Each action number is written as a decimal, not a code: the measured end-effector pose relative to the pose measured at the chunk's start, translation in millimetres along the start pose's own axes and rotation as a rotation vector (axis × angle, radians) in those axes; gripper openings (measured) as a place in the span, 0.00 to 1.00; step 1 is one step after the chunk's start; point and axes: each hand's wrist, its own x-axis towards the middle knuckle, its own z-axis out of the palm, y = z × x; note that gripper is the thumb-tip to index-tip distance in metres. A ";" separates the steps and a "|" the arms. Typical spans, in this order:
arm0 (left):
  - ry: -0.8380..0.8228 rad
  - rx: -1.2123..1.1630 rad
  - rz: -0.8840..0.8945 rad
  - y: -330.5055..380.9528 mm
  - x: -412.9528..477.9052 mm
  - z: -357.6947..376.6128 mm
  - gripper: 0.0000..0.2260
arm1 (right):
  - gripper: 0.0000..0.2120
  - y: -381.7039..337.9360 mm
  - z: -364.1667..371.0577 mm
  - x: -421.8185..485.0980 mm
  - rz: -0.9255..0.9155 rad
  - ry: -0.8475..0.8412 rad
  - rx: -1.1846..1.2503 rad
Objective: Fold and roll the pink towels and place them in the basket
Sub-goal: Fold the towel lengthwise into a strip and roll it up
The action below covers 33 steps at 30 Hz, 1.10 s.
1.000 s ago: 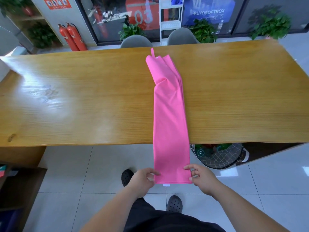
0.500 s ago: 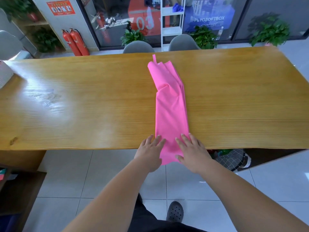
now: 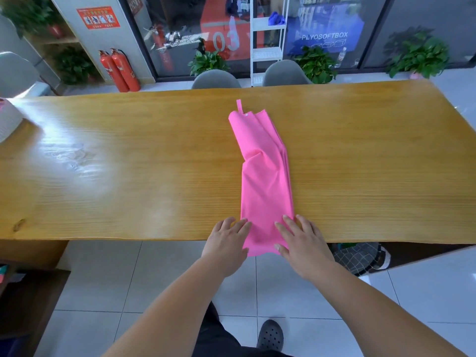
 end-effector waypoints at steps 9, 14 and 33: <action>0.035 -0.034 0.003 8.5 -4.5 -13.0 0.25 | 0.29 -4.6 -5.8 -8.6 -0.028 0.099 0.001; -0.012 -0.052 0.021 7.2 3.0 -24.7 0.23 | 0.30 -1.1 -21.6 -0.6 -0.023 0.050 0.059; 0.099 -0.359 -0.145 -96.2 172.9 -102.3 0.29 | 0.19 50.5 -118.7 181.4 0.245 0.052 0.309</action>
